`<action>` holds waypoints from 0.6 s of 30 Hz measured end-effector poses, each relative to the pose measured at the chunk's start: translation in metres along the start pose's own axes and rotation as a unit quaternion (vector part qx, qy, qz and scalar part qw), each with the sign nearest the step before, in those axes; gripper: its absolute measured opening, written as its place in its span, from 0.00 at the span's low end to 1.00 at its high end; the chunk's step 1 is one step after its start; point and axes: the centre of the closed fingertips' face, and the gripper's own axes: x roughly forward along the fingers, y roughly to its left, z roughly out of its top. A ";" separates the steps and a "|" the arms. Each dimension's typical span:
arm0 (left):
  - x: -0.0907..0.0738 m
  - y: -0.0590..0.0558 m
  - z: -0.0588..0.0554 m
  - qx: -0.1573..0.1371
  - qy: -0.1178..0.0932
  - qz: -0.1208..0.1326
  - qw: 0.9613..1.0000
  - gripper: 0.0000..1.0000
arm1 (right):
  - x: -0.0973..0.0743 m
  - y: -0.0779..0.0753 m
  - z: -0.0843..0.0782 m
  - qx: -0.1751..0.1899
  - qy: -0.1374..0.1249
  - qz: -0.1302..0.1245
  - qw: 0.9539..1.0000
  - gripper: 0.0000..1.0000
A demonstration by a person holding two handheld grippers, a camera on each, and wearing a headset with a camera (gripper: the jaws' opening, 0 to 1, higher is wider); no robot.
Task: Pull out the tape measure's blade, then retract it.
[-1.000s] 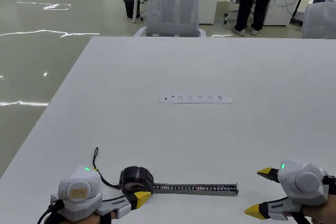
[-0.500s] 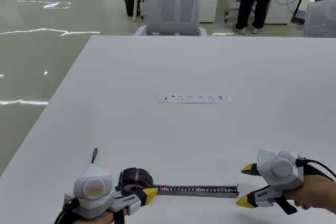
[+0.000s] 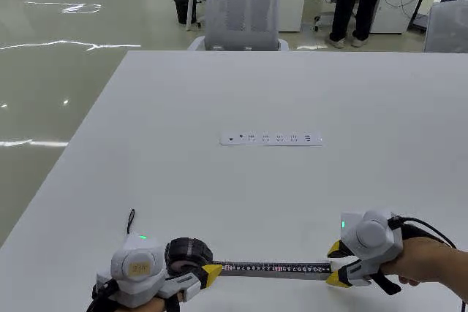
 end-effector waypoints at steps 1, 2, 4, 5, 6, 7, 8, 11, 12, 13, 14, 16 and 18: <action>0.000 0.001 0.000 -0.003 0.000 0.002 1.000 0.99 | 0.000 0.001 0.001 -0.003 0.003 0.003 1.000 0.24; 0.000 0.001 0.000 -0.005 -0.001 0.004 1.000 0.99 | 0.001 0.001 0.002 -0.006 0.006 0.004 1.000 0.21; 0.001 0.002 0.001 -0.010 -0.002 0.008 1.000 0.98 | 0.004 0.002 0.003 -0.003 0.011 0.008 1.000 0.18; 0.001 0.002 0.001 -0.013 -0.001 0.010 1.000 0.98 | 0.005 0.003 0.003 0.001 0.017 0.010 1.000 0.16; 0.001 0.002 0.002 -0.014 -0.003 0.013 1.000 0.98 | 0.007 0.003 0.000 -0.001 0.028 0.007 1.000 0.16; 0.002 0.003 0.002 -0.015 -0.004 0.018 1.000 0.98 | 0.008 0.003 -0.002 -0.007 0.037 0.006 0.999 0.16; 0.003 0.007 0.003 -0.011 -0.006 0.033 0.999 0.98 | 0.010 0.003 -0.004 -0.021 0.045 0.006 0.999 0.16; 0.007 0.003 0.000 -0.020 0.000 0.038 0.999 0.99 | 0.011 0.002 -0.004 -0.017 0.043 0.015 0.999 0.15; 0.008 0.003 -0.001 -0.023 0.003 0.040 0.999 0.98 | 0.011 0.002 -0.005 -0.009 0.044 0.018 0.999 0.15; 0.009 0.003 -0.001 -0.024 0.002 0.047 0.999 0.98 | 0.010 0.002 -0.004 -0.009 0.046 0.021 0.999 0.15; 0.009 0.004 -0.002 -0.026 0.002 0.051 0.998 0.98 | 0.010 0.003 -0.004 -0.011 0.049 0.024 0.998 0.14; 0.011 0.005 -0.005 -0.036 0.004 0.056 0.998 0.98 | 0.011 0.003 -0.004 -0.011 0.059 0.031 0.998 0.14; 0.013 0.003 -0.008 -0.043 0.005 0.057 0.997 0.96 | 0.011 0.003 -0.005 -0.011 0.063 0.036 0.997 0.14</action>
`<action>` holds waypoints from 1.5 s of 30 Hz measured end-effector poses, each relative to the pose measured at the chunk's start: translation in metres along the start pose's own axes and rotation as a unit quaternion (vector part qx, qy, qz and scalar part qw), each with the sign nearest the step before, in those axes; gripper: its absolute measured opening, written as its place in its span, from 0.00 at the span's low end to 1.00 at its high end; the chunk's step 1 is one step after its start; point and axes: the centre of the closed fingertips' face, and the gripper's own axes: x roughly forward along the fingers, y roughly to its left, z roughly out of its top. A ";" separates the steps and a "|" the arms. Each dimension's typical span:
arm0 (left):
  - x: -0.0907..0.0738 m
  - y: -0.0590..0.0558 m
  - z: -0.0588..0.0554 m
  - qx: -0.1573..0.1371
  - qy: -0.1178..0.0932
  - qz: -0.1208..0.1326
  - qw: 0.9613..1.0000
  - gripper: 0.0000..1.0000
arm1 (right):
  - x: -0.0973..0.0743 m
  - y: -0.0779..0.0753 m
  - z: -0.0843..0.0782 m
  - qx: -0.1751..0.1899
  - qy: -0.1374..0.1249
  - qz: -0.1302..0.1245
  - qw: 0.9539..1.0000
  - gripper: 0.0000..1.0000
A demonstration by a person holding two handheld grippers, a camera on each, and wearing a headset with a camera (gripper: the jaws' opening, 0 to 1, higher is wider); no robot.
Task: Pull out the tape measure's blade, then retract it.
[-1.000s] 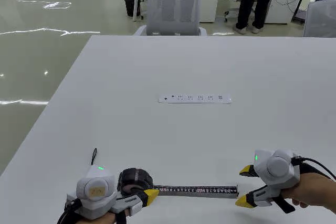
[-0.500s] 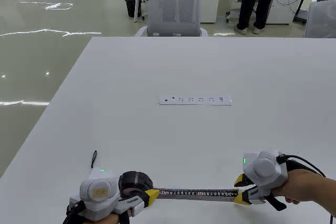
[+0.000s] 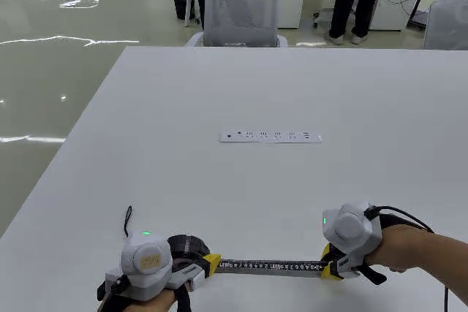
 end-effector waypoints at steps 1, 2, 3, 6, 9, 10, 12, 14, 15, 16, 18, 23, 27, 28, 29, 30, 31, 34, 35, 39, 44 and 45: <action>0.000 -0.001 0.000 0.000 -0.001 0.001 1.000 0.94 | 0.000 0.000 0.000 0.000 0.000 0.002 1.000 0.14; 0.001 -0.002 -0.001 0.004 0.000 0.003 1.000 0.94 | 0.000 0.000 -0.001 0.004 -0.001 0.004 1.000 0.14; 0.001 -0.002 -0.002 0.006 0.001 0.005 1.000 0.94 | -0.001 0.000 -0.001 0.006 -0.002 0.005 1.000 0.14; 0.002 -0.002 -0.001 0.010 -0.002 0.011 1.000 0.91 | -0.001 0.001 0.000 0.007 -0.004 0.005 1.000 0.14; 0.003 -0.003 -0.001 0.012 -0.005 0.018 1.000 0.89 | 0.000 0.000 -0.001 0.003 -0.002 0.003 1.000 0.14; 0.003 -0.004 -0.001 0.015 -0.006 0.020 1.000 0.87 | 0.000 0.000 -0.001 0.005 -0.001 0.003 1.000 0.14; 0.006 -0.005 -0.002 0.012 -0.008 0.021 1.000 0.86 | 0.000 0.001 -0.001 0.007 0.002 0.003 1.000 0.14; 0.007 -0.006 0.000 -0.001 -0.020 0.021 1.000 0.85 | 0.000 0.002 -0.001 0.006 0.004 0.003 1.000 0.14; 0.008 -0.006 -0.001 -0.003 -0.018 0.024 1.000 0.84 | 0.001 0.001 -0.001 0.006 0.005 0.002 1.000 0.14; 0.010 -0.006 -0.003 -0.008 -0.013 0.025 1.000 0.84 | 0.001 0.001 -0.001 0.008 0.005 0.002 1.000 0.14; 0.012 -0.005 -0.005 -0.025 -0.008 0.029 0.999 0.84 | 0.001 0.001 -0.002 0.011 0.006 0.001 1.000 0.14; 0.017 -0.001 -0.009 -0.022 0.004 0.032 0.999 0.77 | 0.002 0.001 -0.002 0.011 0.008 0.001 1.000 0.14; 0.017 -0.001 -0.011 -0.028 0.012 0.026 0.999 0.70 | 0.001 0.001 -0.002 0.012 0.008 0.002 1.000 0.14; 0.018 -0.003 -0.010 -0.023 0.012 0.022 0.999 0.69 | 0.001 0.001 -0.002 0.012 0.008 0.002 1.000 0.14; 0.018 -0.008 -0.010 -0.015 0.013 0.014 1.000 0.65 | 0.001 0.002 -0.002 0.012 0.008 0.002 1.000 0.14; 0.019 -0.004 -0.006 0.012 0.011 0.024 1.000 0.63 | 0.001 0.002 -0.002 0.012 0.008 0.002 1.000 0.14; 0.019 -0.005 -0.008 -0.002 0.013 0.023 1.000 0.63 | 0.001 0.002 -0.002 0.012 0.008 0.002 1.000 0.14; 0.019 -0.006 -0.008 0.002 0.020 0.022 1.000 0.61 | 0.001 0.002 -0.001 0.014 0.007 0.002 1.000 0.14; 0.019 -0.006 -0.008 0.004 0.024 0.024 0.999 0.61 | 0.001 0.002 -0.001 0.015 0.006 0.001 1.000 0.14; 0.018 -0.006 -0.010 0.010 0.023 0.027 0.999 0.59 | 0.002 0.001 0.000 0.017 0.004 0.000 1.000 0.14; 0.018 -0.005 -0.011 0.012 0.021 0.025 0.999 0.59 | 0.003 0.002 0.001 0.015 0.000 0.003 1.000 0.14; 0.017 -0.006 -0.011 0.012 0.022 0.025 0.999 0.59 | 0.002 0.002 0.001 0.014 0.000 0.003 1.000 0.14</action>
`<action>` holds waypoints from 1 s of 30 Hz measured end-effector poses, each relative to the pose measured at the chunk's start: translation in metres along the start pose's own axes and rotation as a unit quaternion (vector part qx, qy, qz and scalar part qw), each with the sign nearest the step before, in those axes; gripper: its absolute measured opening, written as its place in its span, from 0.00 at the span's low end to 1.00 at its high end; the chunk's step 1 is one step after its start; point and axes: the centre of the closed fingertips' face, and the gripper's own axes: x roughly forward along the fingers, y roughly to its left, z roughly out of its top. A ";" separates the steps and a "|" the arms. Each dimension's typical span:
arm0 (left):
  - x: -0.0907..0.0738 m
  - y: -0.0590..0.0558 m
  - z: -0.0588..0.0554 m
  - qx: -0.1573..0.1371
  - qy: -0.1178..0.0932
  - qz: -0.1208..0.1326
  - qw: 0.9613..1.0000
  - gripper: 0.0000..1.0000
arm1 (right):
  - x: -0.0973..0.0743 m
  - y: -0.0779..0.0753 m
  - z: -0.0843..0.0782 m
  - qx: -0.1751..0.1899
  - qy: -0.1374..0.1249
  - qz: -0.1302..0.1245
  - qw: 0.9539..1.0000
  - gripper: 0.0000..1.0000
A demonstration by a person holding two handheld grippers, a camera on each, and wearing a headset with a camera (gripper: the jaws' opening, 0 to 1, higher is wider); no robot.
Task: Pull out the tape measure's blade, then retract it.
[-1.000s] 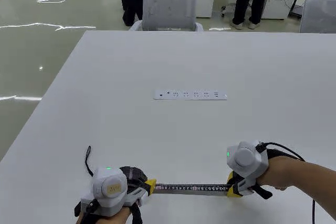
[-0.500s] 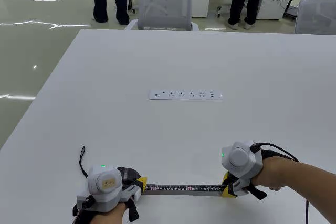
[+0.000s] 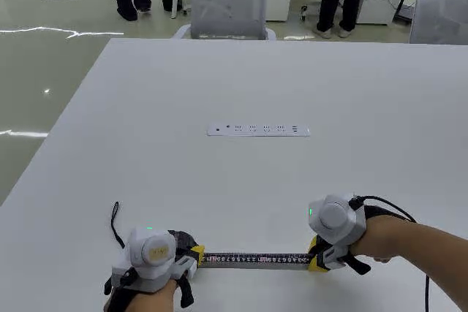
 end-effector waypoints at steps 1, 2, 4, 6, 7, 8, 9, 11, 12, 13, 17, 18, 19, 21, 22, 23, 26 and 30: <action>0.000 0.000 0.000 0.000 0.000 0.000 1.000 0.59 | 0.000 0.000 0.000 0.001 0.000 0.000 1.000 0.14; -0.001 -0.001 -0.001 0.000 0.000 -0.001 1.000 0.59 | 0.000 0.000 0.000 0.001 0.000 0.001 1.000 0.14; -0.002 -0.001 -0.001 0.000 -0.001 -0.002 1.000 0.59 | 0.000 0.000 0.000 0.002 0.001 0.001 1.000 0.14; -0.002 -0.001 -0.001 -0.001 -0.001 -0.002 1.000 0.59 | 0.000 0.000 0.000 0.002 0.002 0.000 1.000 0.14; -0.002 -0.001 -0.001 -0.001 -0.002 -0.003 1.000 0.59 | 0.001 0.001 0.000 0.003 0.002 0.000 1.000 0.14; -0.002 -0.001 -0.001 0.000 -0.002 -0.003 1.000 0.59 | 0.001 0.000 0.000 0.002 0.002 0.000 1.000 0.14; -0.001 -0.001 -0.001 0.000 -0.002 -0.003 1.000 0.59 | 0.001 0.001 0.000 0.003 0.003 0.000 1.000 0.14; -0.001 -0.001 -0.002 0.000 -0.002 -0.003 1.000 0.59 | 0.001 0.001 0.001 0.006 0.000 0.002 1.000 0.14; -0.002 -0.001 -0.002 0.000 -0.002 -0.003 1.000 0.59 | 0.001 0.001 0.001 0.006 0.001 0.003 1.000 0.14; -0.002 -0.001 -0.002 0.000 -0.002 -0.004 1.000 0.59 | 0.002 0.001 0.001 0.005 0.001 0.005 1.000 0.14; -0.002 0.000 -0.002 -0.001 0.002 -0.007 1.000 0.59 | 0.002 0.001 0.002 -0.001 0.005 0.008 1.000 0.14; -0.002 0.000 -0.002 -0.001 0.002 -0.007 1.000 0.59 | 0.002 0.001 0.003 -0.001 0.005 0.008 1.000 0.14; -0.002 0.000 -0.002 -0.001 0.002 -0.006 1.000 0.59 | 0.002 0.001 0.003 -0.002 0.005 0.009 1.000 0.14; -0.002 0.000 -0.002 -0.001 0.004 -0.007 1.000 0.59 | 0.003 0.001 0.004 -0.002 0.004 0.008 1.000 0.14; -0.002 0.000 -0.002 -0.001 0.004 -0.008 1.000 0.59 | 0.002 0.001 0.005 0.000 0.003 0.008 1.000 0.14; -0.001 0.001 -0.002 -0.001 0.004 -0.008 1.000 0.59 | 0.002 0.002 0.005 -0.001 0.002 0.008 1.000 0.14; -0.001 0.000 -0.002 -0.002 0.005 -0.008 1.000 0.59 | 0.004 0.001 0.006 0.000 -0.004 0.009 1.000 0.14; -0.001 0.001 -0.002 -0.002 0.005 -0.010 1.000 0.59 | 0.004 0.000 0.008 -0.002 -0.005 0.010 1.000 0.14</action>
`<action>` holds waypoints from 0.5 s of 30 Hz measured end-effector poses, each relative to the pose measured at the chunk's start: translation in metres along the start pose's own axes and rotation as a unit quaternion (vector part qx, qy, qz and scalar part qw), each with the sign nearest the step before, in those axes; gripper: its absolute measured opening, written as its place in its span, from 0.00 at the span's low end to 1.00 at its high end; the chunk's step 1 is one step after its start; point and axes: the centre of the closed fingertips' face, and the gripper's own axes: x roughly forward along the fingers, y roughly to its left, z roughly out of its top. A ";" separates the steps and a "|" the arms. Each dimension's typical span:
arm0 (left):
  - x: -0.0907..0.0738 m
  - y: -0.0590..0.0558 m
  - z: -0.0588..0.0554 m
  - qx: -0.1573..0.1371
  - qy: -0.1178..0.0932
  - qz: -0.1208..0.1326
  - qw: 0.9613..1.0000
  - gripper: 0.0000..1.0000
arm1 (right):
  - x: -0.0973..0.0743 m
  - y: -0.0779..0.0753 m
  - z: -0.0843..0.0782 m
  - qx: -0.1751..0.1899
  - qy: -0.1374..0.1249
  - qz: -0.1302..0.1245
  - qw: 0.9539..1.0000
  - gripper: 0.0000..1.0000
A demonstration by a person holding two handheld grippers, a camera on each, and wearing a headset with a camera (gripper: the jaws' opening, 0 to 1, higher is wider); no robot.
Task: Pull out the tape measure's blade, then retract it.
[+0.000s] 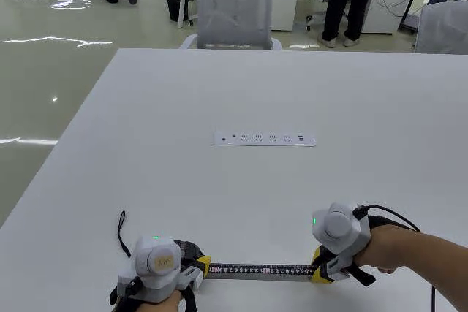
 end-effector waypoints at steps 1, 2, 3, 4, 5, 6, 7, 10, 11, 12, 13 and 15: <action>0.000 0.000 0.000 0.000 0.000 0.000 1.000 0.59 | 0.000 0.000 0.001 -0.001 0.000 0.000 1.000 0.14; 0.000 0.000 0.000 0.000 0.001 0.000 1.000 0.59 | 0.000 0.000 0.001 -0.001 0.001 0.000 1.000 0.14; 0.000 0.000 0.000 0.000 0.001 0.000 1.000 0.59 | 0.001 0.000 0.002 -0.001 0.001 0.000 1.000 0.14; 0.000 0.000 0.000 -0.001 0.001 0.000 1.000 0.59 | 0.000 0.000 0.002 -0.002 0.001 0.000 1.000 0.14; 0.000 0.000 0.000 -0.001 0.002 0.000 1.000 0.59 | 0.000 0.000 0.002 -0.001 0.001 0.000 1.000 0.14; 0.000 0.000 0.000 -0.001 0.002 0.000 1.000 0.59 | 0.001 0.000 0.003 -0.001 0.001 0.000 1.000 0.14; 0.000 0.000 0.000 -0.001 0.002 -0.001 1.000 0.59 | 0.001 0.000 0.003 -0.002 0.002 0.000 1.000 0.14; 0.001 0.000 0.000 -0.002 0.002 -0.001 1.000 0.59 | 0.002 0.000 0.003 -0.003 0.004 -0.001 1.000 0.14; 0.001 0.000 0.000 -0.002 0.002 -0.001 1.000 0.59 | 0.002 0.000 0.004 -0.003 0.004 -0.001 1.000 0.14; 0.001 -0.001 -0.001 -0.002 0.002 -0.002 1.000 0.59 | 0.001 0.000 0.004 -0.004 0.005 -0.001 1.000 0.14; 0.001 -0.001 -0.001 -0.002 0.002 -0.002 1.000 0.59 | 0.001 0.001 0.004 -0.004 0.005 -0.001 1.000 0.14; 0.000 -0.001 -0.001 -0.003 0.003 -0.002 1.000 0.59 | 0.001 0.001 0.005 -0.005 0.006 -0.001 1.000 0.14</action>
